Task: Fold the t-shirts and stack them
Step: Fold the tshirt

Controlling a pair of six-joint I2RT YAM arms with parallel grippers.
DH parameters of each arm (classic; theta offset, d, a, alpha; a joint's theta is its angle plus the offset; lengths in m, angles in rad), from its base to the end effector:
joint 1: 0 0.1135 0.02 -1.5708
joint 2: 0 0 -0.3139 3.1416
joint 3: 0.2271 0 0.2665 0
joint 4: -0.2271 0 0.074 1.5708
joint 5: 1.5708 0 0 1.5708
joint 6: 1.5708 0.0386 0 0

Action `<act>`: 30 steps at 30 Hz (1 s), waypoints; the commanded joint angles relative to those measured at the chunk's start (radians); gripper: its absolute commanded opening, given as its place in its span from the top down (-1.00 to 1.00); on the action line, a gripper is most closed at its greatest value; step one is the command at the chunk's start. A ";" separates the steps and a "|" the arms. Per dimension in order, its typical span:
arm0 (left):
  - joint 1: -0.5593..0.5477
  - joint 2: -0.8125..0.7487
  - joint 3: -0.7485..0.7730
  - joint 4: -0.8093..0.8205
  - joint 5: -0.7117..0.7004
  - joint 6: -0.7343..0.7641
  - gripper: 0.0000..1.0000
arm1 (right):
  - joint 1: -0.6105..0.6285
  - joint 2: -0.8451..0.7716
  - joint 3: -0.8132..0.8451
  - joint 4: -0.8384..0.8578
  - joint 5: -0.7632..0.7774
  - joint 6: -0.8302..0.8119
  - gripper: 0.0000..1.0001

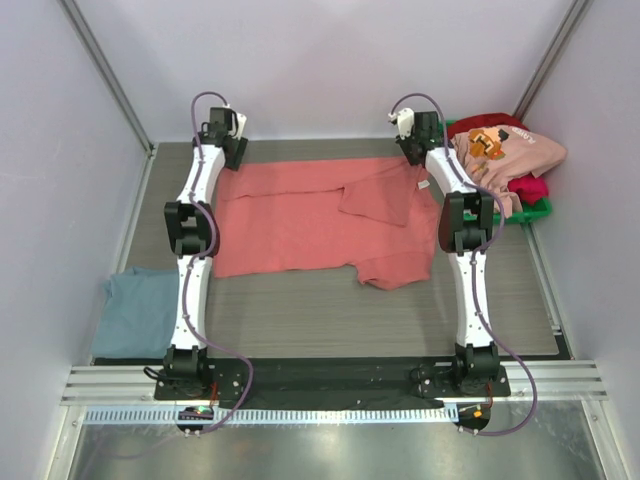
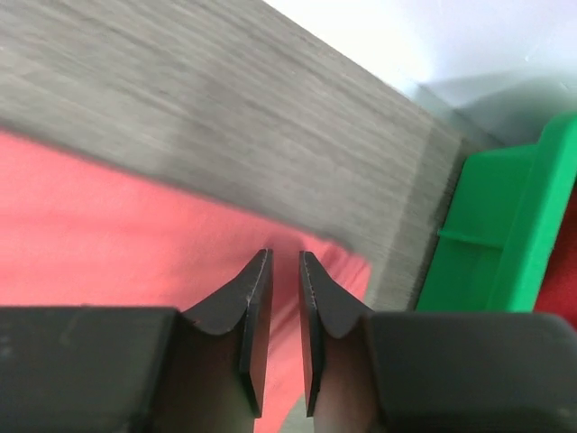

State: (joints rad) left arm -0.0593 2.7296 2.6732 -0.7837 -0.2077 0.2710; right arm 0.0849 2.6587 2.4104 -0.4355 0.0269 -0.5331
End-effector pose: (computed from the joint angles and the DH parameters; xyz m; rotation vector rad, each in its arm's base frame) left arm 0.6442 -0.0303 0.2012 0.3020 2.3972 0.3478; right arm 0.6495 0.0542 0.1825 -0.6760 2.1653 -0.2692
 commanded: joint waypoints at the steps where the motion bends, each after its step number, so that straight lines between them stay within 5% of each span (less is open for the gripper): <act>1: -0.034 -0.214 -0.004 0.075 -0.074 -0.058 -0.42 | -0.002 -0.270 -0.036 0.095 -0.064 0.087 0.49; 9: -0.047 -0.582 -0.415 -0.018 -0.078 -0.088 -0.44 | -0.001 -0.715 -0.572 0.138 -0.214 0.090 0.35; 17: -0.042 -0.966 -1.060 -0.184 0.096 -0.118 0.10 | 0.045 -1.037 -1.067 0.058 -0.276 0.013 0.32; 24: -0.040 -1.159 -1.461 -0.144 0.105 -0.004 -0.09 | 0.085 -1.226 -1.206 -0.026 -0.237 -0.007 0.30; 30: -0.034 -1.070 -1.468 -0.120 0.132 -0.036 -0.10 | 0.113 -1.296 -1.243 -0.095 -0.259 -0.007 0.29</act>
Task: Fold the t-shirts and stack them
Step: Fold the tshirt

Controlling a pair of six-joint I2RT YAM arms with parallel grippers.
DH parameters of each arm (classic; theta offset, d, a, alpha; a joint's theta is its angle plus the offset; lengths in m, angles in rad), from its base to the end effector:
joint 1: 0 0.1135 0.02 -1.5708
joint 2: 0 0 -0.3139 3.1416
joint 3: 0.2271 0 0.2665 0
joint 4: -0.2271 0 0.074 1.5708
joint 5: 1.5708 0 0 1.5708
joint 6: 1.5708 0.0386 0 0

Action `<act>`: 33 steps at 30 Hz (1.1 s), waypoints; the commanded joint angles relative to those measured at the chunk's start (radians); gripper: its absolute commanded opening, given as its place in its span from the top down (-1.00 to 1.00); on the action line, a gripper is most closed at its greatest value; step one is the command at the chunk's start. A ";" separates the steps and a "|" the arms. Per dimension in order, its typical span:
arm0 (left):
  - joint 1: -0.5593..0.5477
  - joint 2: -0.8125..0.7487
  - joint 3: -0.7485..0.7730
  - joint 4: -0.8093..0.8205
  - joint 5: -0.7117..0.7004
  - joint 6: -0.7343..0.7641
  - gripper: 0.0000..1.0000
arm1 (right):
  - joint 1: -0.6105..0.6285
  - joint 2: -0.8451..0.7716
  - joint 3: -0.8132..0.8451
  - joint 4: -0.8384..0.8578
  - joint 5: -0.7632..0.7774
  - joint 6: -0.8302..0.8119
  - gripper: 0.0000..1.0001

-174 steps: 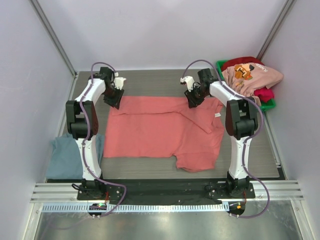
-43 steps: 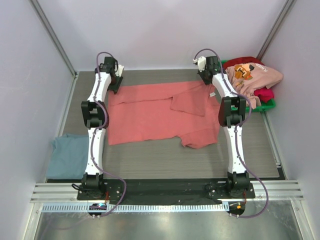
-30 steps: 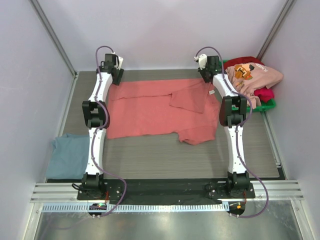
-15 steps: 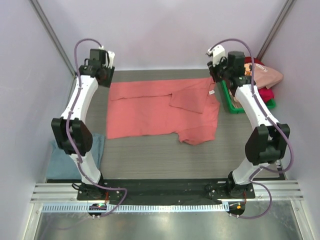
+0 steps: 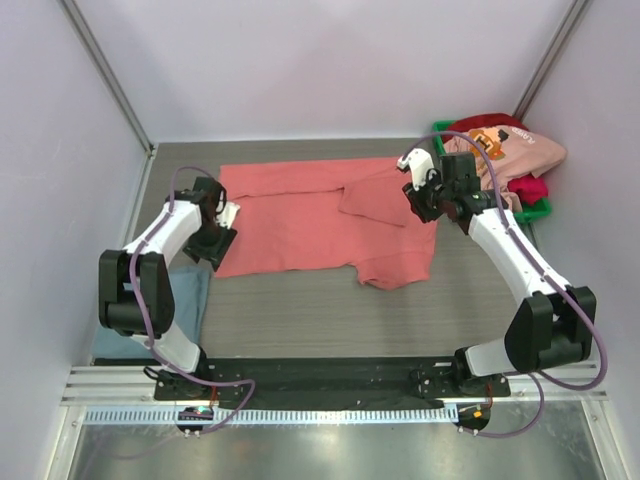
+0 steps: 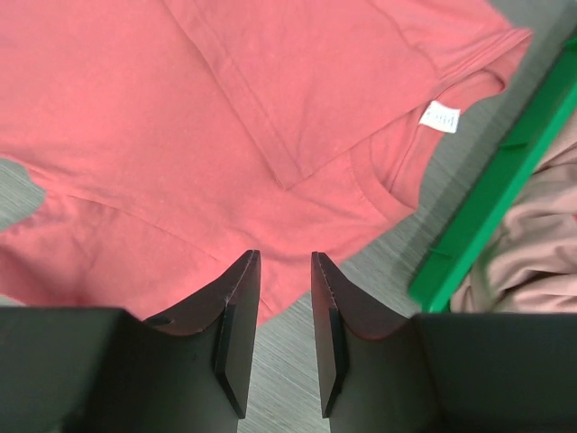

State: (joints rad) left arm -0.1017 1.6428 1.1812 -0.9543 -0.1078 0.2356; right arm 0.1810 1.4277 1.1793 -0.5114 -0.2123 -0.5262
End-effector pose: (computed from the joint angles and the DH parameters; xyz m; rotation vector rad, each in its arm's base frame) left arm 0.3179 -0.0283 0.2536 0.4894 2.9489 0.1764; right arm 0.3159 0.0661 0.3416 -0.8983 2.1288 0.0721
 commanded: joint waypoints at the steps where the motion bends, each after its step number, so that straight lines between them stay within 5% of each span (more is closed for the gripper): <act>1: 0.010 0.032 0.029 0.054 0.043 -0.002 -0.09 | 0.018 -0.082 -0.023 -0.030 -0.018 -0.026 0.29; 26: 0.013 0.278 0.077 0.009 0.105 -0.027 0.28 | 0.025 -0.136 -0.136 -0.038 0.004 -0.083 0.29; 32: 0.013 0.310 0.089 -0.001 0.137 -0.027 0.68 | 0.026 -0.193 -0.188 -0.062 -0.004 -0.087 0.29; 33: 0.013 0.310 0.087 -0.001 0.138 -0.027 0.95 | 0.026 -0.203 -0.197 -0.094 -0.016 -0.090 0.29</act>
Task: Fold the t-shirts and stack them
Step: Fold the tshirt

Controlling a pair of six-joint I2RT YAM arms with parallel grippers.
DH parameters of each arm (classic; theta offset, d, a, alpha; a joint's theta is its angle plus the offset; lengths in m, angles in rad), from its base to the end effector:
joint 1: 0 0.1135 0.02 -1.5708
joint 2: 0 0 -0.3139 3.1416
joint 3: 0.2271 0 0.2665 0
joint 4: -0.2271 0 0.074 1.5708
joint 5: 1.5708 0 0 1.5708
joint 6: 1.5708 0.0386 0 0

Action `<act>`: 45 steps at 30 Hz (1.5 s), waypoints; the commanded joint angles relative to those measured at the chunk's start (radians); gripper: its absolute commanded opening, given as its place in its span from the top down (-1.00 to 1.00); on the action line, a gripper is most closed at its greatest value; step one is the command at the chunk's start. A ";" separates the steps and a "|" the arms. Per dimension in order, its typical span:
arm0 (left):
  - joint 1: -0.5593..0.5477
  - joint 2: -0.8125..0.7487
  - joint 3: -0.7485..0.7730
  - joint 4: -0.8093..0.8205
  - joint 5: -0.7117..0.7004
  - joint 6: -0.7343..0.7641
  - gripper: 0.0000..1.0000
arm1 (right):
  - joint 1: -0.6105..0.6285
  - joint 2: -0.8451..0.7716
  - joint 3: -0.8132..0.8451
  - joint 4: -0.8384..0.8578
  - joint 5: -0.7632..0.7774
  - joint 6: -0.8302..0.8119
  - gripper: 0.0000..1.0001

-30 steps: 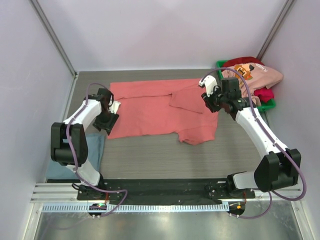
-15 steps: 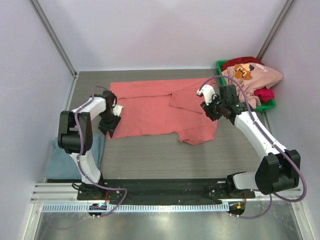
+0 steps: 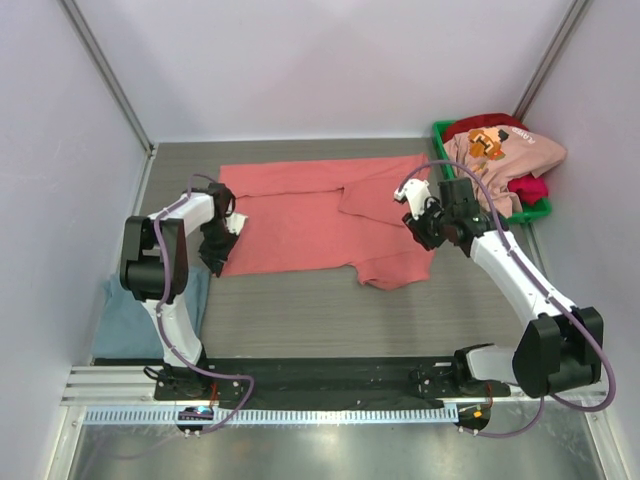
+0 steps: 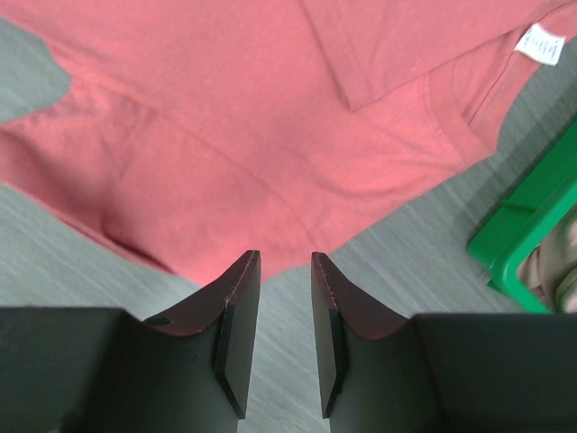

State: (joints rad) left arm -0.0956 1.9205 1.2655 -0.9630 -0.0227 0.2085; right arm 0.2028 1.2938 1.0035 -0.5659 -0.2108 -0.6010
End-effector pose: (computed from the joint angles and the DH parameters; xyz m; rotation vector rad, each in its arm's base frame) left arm 0.3631 -0.0339 0.1853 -0.4693 -3.0572 -0.0309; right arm 0.2661 0.0630 0.3142 -1.0265 2.1728 0.0717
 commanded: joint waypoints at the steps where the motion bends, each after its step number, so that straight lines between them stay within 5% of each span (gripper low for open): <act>1: 0.007 0.031 0.003 0.006 0.053 0.002 1.00 | 0.003 -0.085 -0.032 -0.058 -0.031 -0.019 0.29; 9: 0.007 0.034 0.011 -0.014 0.060 0.002 1.00 | 0.030 -0.229 -0.181 -0.163 -0.213 -0.132 0.10; 38: 0.007 0.061 0.029 -0.028 0.033 0.002 0.99 | 0.101 0.107 -0.207 0.012 -0.248 -0.232 -0.06; 41: 0.007 0.067 0.037 -0.029 0.032 0.005 1.00 | 0.112 0.125 -0.207 0.009 -0.242 -0.235 0.03; 45: 0.007 0.071 0.038 -0.033 0.030 0.005 0.99 | 0.115 0.125 -0.207 0.004 -0.223 -0.241 0.54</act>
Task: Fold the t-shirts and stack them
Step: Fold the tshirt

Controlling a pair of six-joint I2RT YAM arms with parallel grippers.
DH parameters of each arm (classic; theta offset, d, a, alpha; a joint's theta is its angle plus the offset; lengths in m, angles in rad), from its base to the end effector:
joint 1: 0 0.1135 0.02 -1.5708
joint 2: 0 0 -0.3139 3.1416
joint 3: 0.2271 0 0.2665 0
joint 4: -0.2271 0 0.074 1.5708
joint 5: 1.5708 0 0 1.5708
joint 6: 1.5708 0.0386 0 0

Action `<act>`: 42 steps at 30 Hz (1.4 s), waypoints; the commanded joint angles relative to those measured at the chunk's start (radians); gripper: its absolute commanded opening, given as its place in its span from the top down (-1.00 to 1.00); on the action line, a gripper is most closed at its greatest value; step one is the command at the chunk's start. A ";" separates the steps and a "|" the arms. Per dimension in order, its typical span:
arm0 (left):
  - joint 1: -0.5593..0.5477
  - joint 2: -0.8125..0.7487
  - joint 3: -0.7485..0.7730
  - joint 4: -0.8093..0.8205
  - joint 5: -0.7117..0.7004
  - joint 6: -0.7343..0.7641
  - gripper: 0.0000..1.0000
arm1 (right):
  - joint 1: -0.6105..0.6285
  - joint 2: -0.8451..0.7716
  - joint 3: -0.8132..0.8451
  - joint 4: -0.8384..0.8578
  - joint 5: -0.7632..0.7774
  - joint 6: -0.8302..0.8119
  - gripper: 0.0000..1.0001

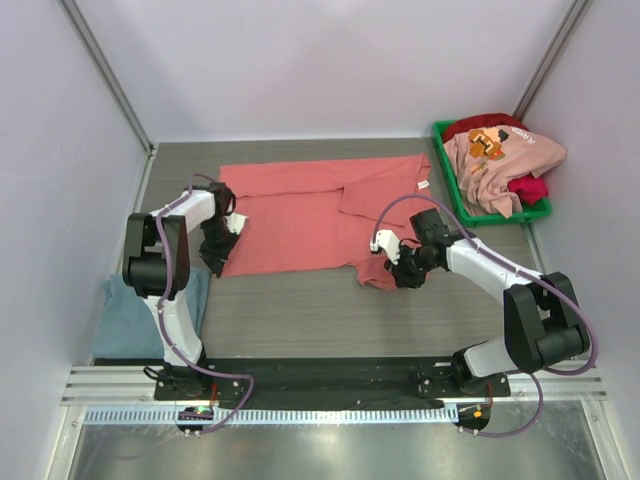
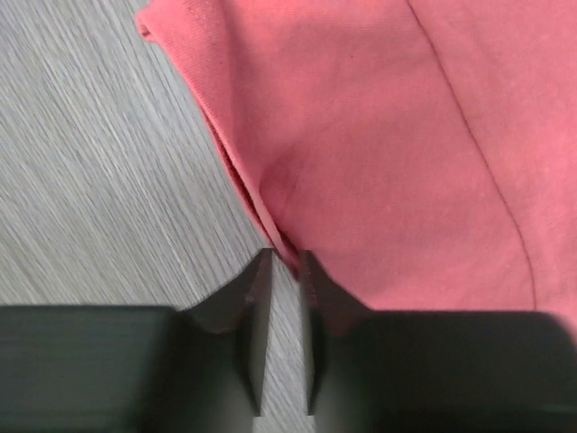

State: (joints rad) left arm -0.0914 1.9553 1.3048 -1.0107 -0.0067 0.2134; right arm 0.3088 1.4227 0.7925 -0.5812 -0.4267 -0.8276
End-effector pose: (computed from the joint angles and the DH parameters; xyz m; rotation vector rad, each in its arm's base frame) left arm 0.3690 -0.0336 0.1828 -0.4636 -3.0155 -0.0018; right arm 0.2402 0.0934 0.2173 -1.5175 2.1827 0.4324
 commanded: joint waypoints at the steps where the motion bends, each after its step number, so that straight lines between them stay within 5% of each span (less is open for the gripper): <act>1: 0.002 0.037 -0.002 0.015 0.016 0.000 0.99 | 0.009 -0.007 0.005 0.018 -0.003 -0.015 0.64; 5: 0.002 0.028 -0.009 0.020 0.016 0.001 0.99 | 0.009 -0.039 0.030 -0.023 0.034 -0.019 0.98; 18: 0.002 -0.068 0.036 -0.002 0.019 -0.003 0.99 | 0.029 -0.128 0.234 -0.235 0.186 -0.057 0.98; 42: 0.002 0.059 0.514 -0.176 0.037 0.017 0.99 | 0.039 0.195 0.657 -0.065 0.503 -0.124 0.97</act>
State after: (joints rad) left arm -0.0914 1.9785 1.7477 -1.1439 0.0273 0.2173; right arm 0.3454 1.5799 1.3792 -0.7212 0.0074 -0.9554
